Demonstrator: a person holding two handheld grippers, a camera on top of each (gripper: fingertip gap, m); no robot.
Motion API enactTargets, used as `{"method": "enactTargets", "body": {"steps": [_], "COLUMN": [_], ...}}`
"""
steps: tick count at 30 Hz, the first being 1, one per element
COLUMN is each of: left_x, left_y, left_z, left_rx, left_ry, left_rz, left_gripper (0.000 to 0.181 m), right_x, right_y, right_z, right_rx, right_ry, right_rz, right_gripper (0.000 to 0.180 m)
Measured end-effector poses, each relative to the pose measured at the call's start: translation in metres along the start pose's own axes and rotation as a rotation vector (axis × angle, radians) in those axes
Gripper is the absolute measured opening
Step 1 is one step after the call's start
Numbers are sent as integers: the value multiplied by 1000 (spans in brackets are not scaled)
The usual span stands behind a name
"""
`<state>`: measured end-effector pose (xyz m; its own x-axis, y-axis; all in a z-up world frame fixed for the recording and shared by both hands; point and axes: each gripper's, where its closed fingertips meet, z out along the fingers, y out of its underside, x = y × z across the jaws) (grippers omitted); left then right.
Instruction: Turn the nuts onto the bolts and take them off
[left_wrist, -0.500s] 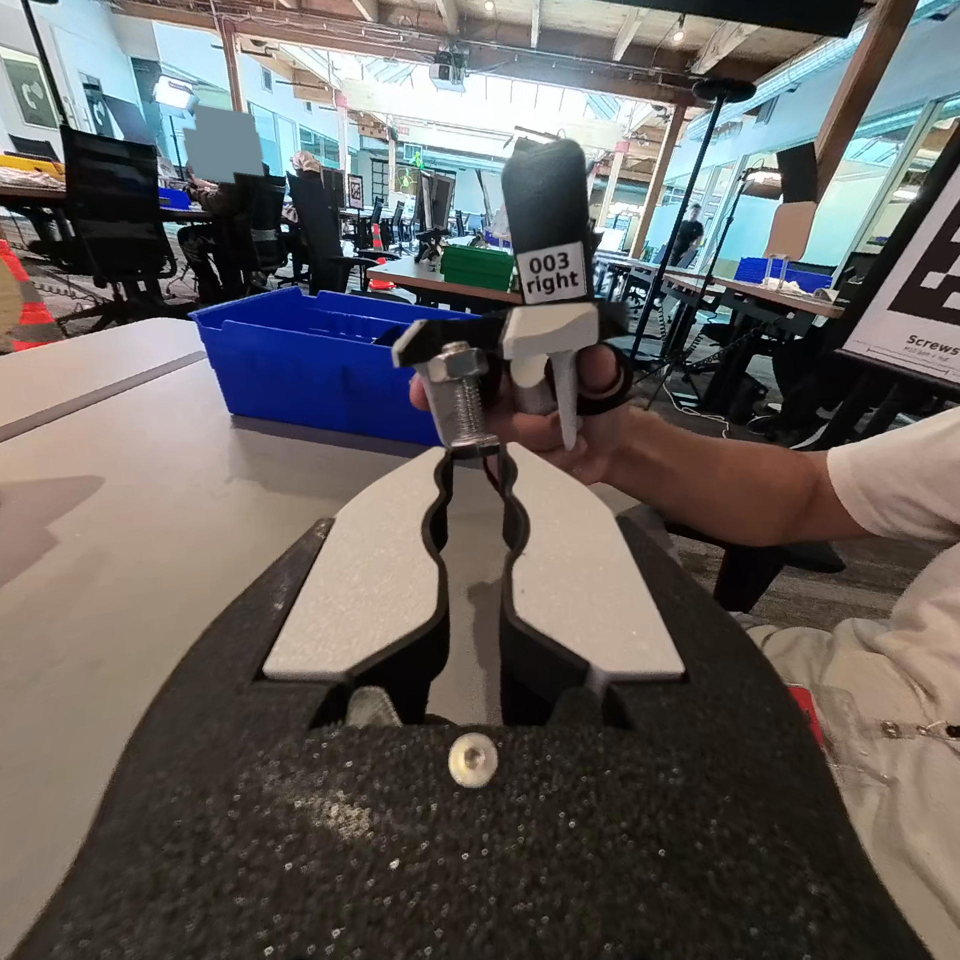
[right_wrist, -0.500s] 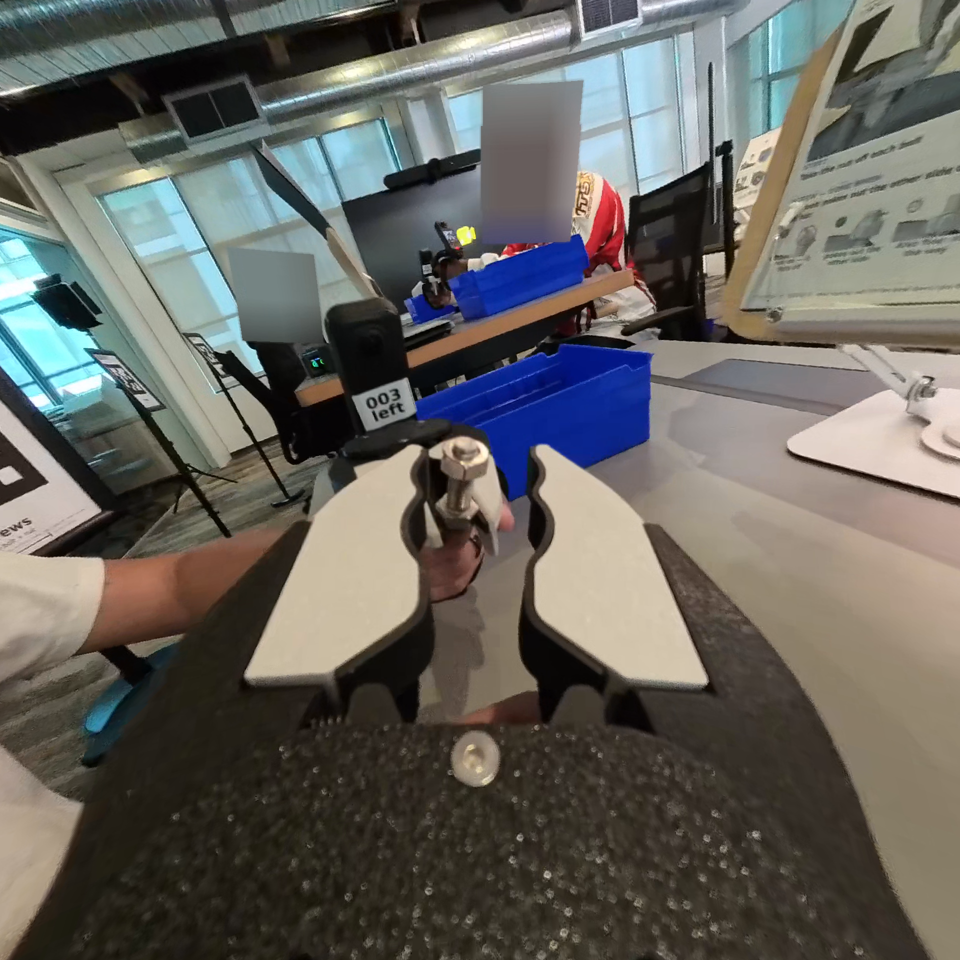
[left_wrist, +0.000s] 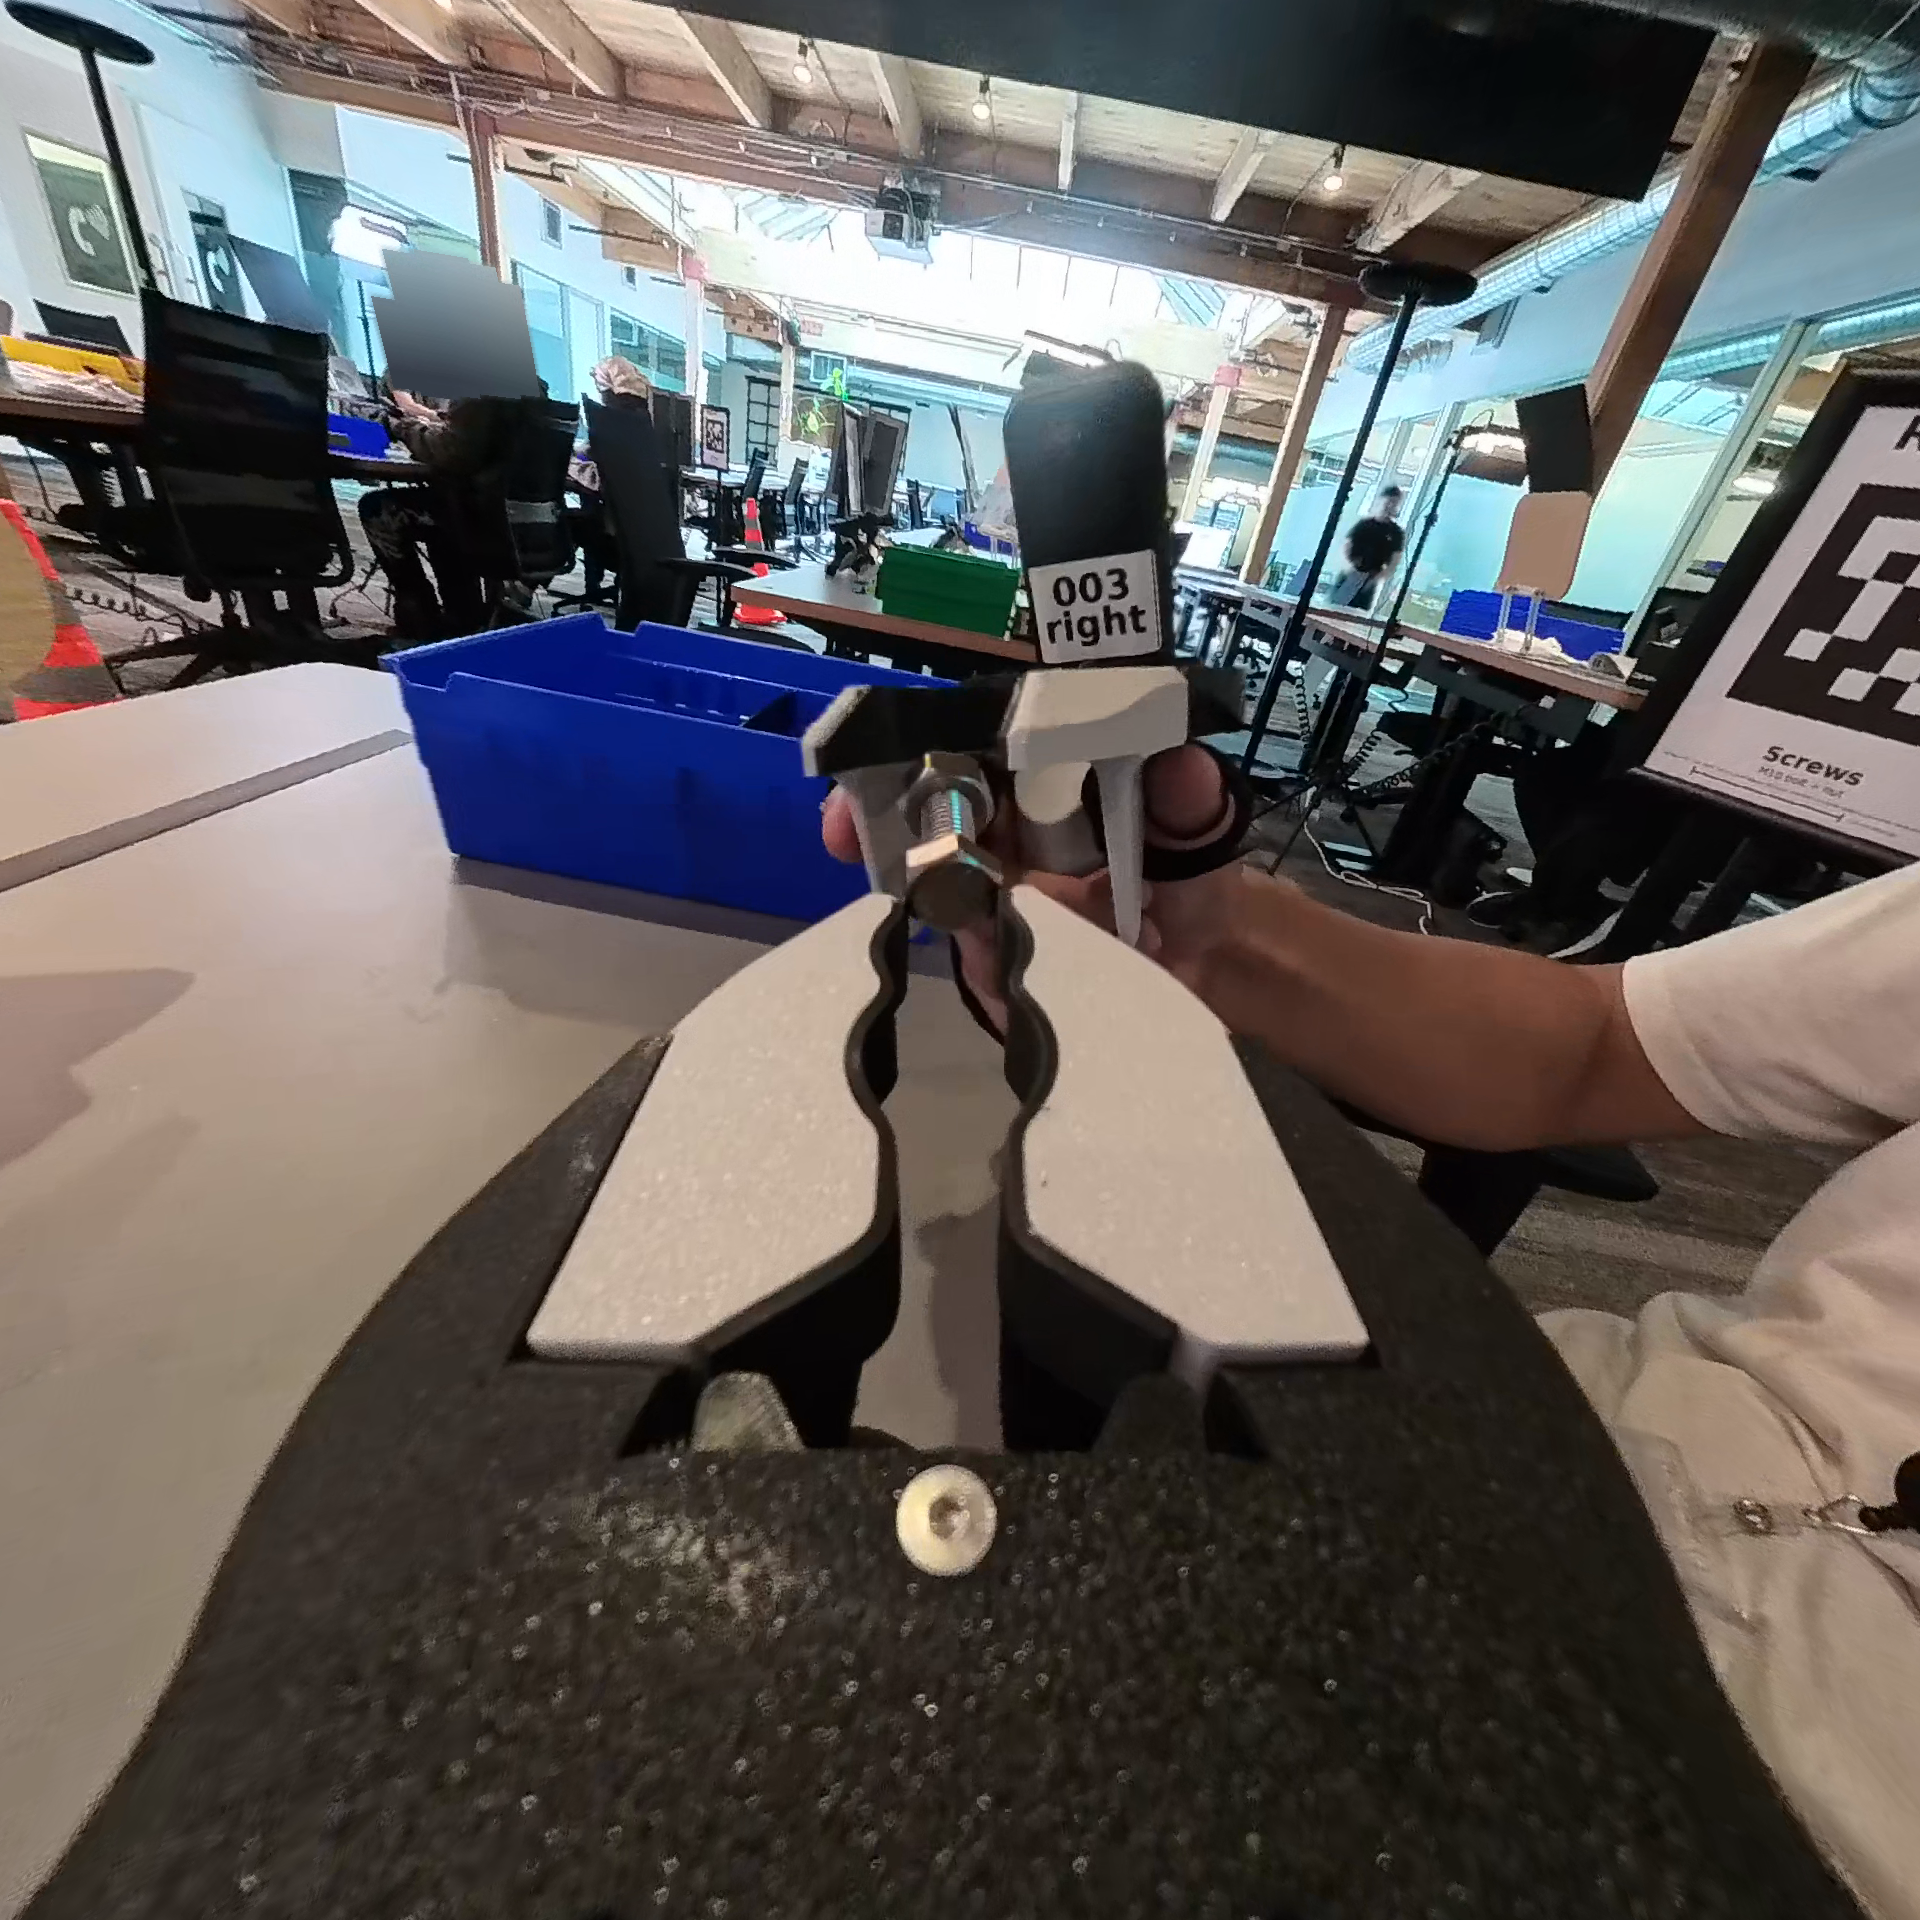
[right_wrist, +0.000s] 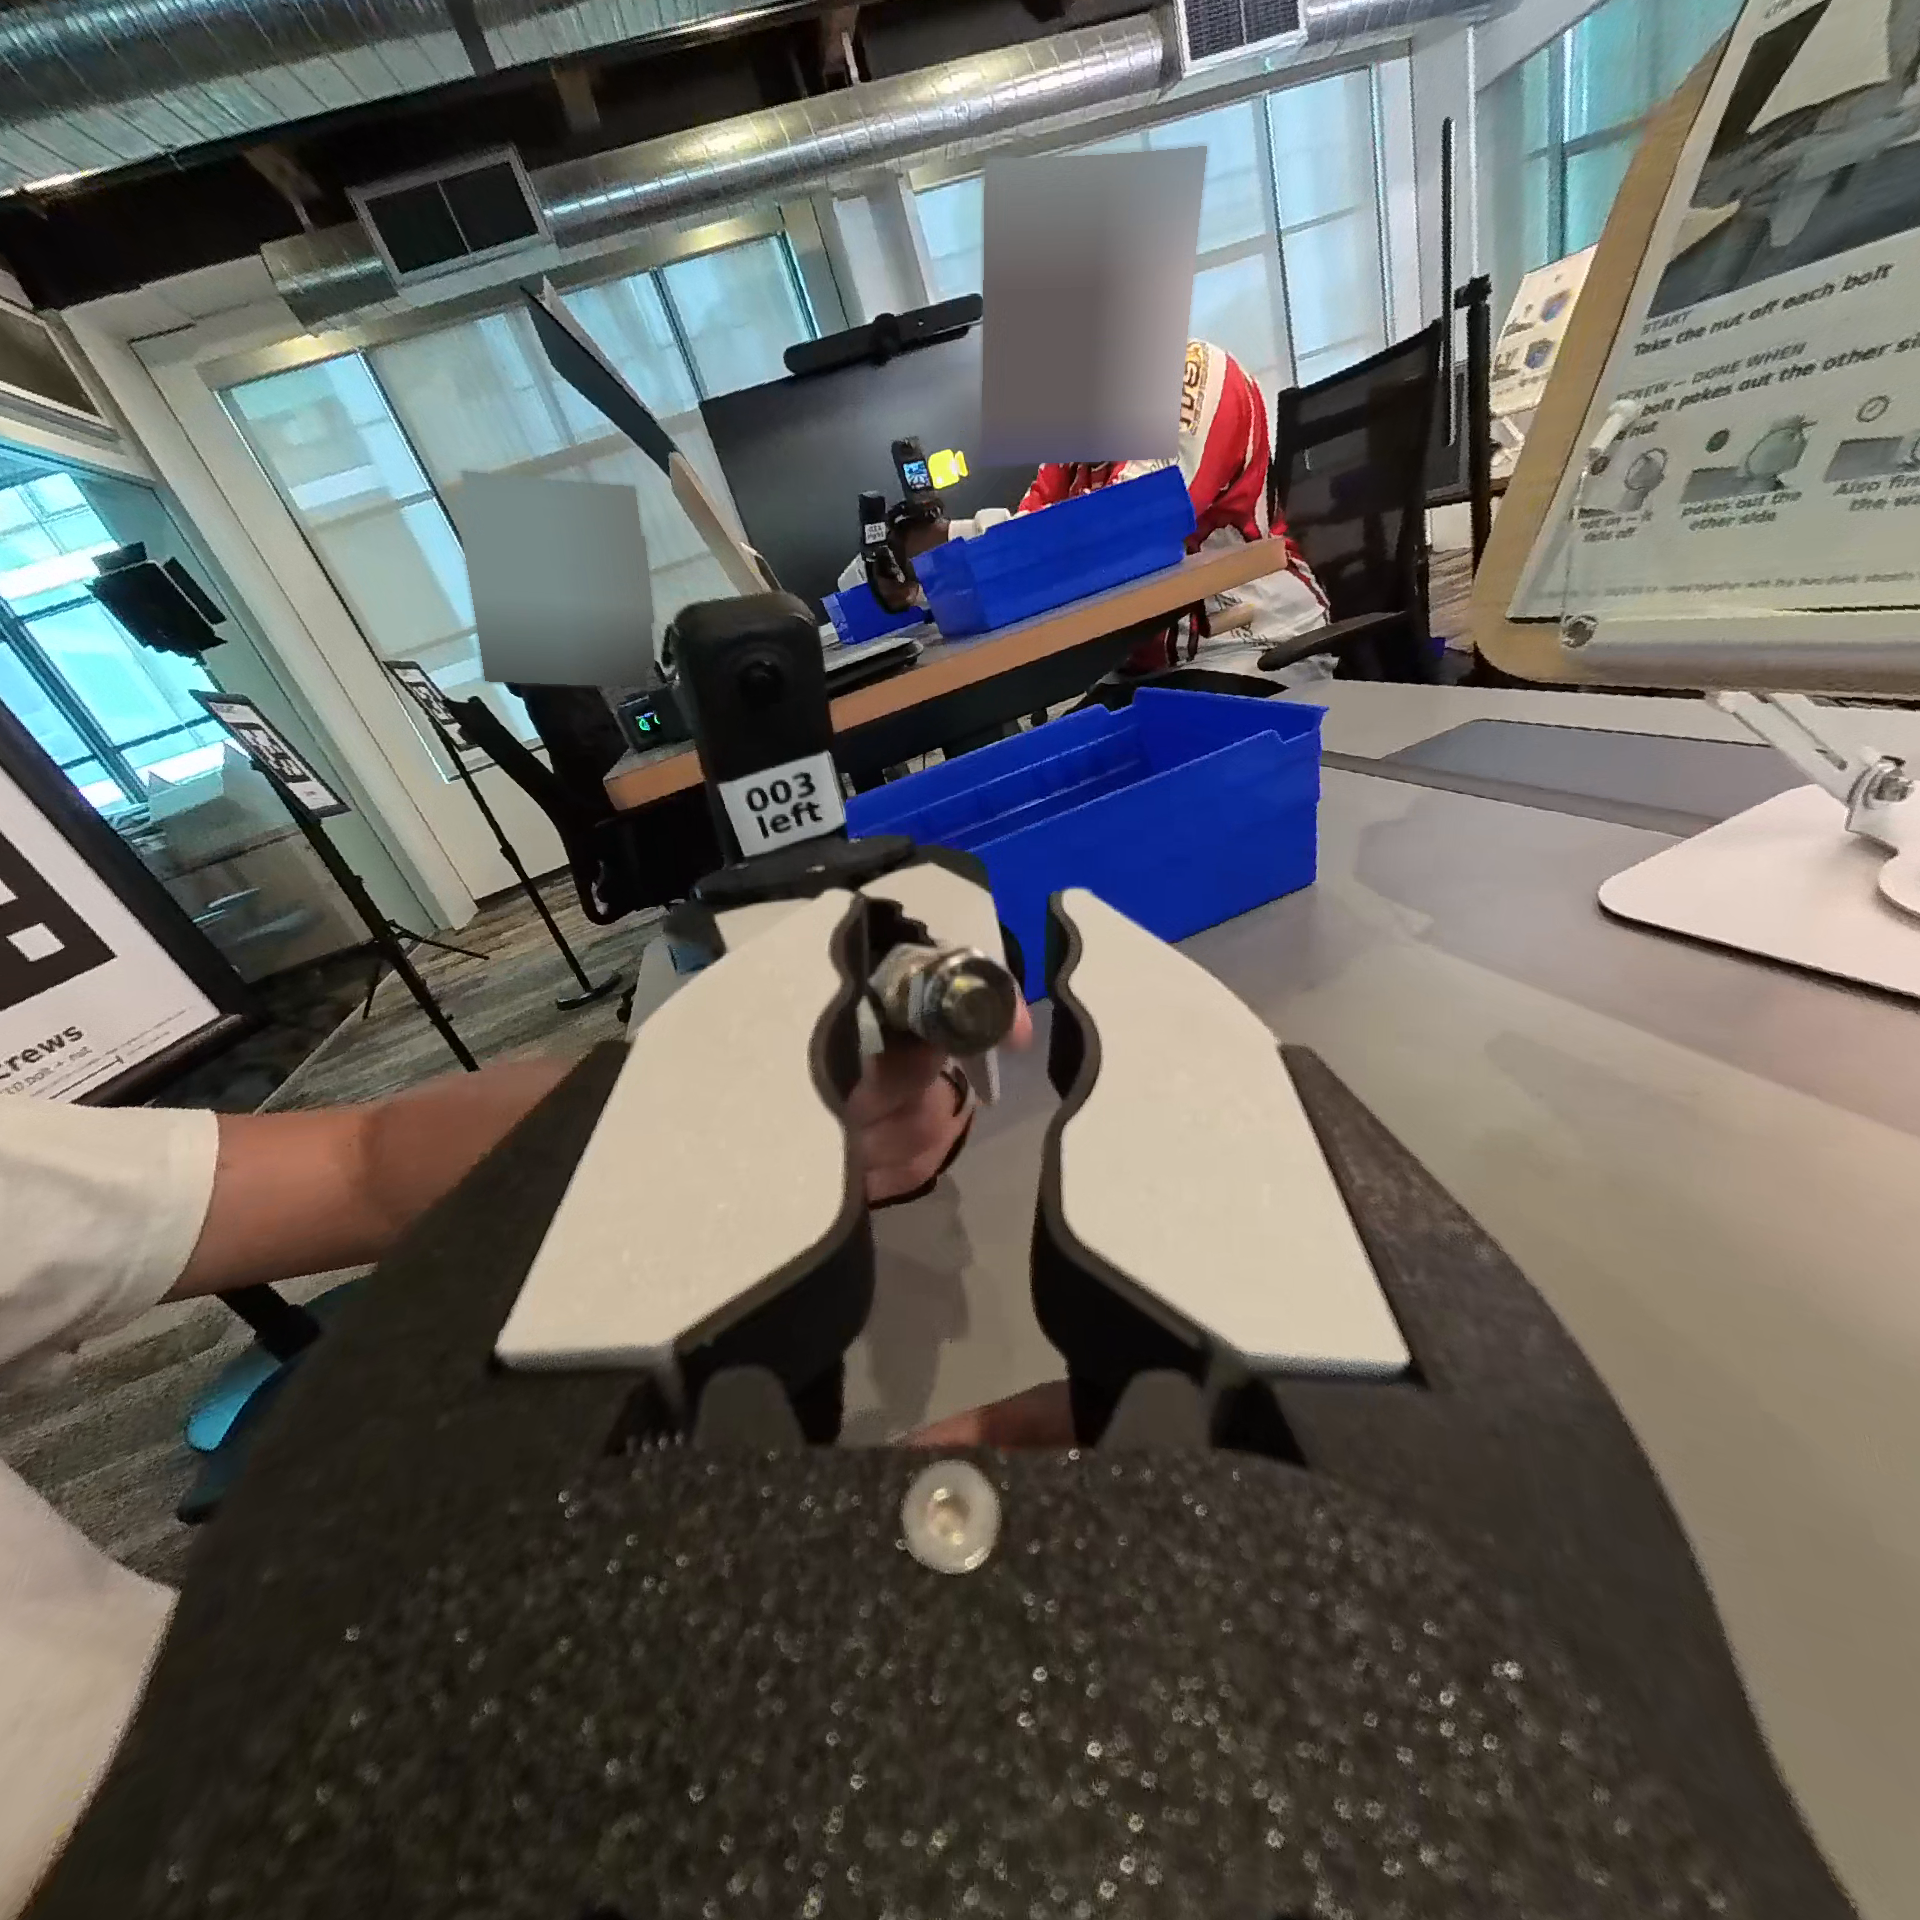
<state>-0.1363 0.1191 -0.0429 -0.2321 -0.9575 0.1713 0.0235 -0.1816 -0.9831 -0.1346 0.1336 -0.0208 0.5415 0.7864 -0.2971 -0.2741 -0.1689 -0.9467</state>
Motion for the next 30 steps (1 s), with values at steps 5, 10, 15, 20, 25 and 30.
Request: {"method": "enactTargets", "body": {"steps": [5,10,15,20,25,30], "left_x": [-2,4,12,11,13,16], "left_y": [-10,-7,3,7,6,2], "left_z": [-9,-10,-7,-4,-5,-5], "left_rx": [37,10,-40,-51,-48,-42], "left_ry": [34,100,136,140,154,114], "left_rz": [-49,-85,-72,-82,-88,-2], "left_gripper": [15,15,15,15,16,26], "right_x": [6,-5,-9,-11,-14,-13], "right_y": [13,21,24,29,27,29], "right_z": [-20,-21,-17,-18,-18,-16], "right_rx": [-81,-144,-153,-163,-141,-125], "right_ry": [4,-80,-91,-122,-149,-165], "right_rz": [-78,-53,-81,-76,-69,-15], "right_gripper": [33,36,27,19,19,19]}}
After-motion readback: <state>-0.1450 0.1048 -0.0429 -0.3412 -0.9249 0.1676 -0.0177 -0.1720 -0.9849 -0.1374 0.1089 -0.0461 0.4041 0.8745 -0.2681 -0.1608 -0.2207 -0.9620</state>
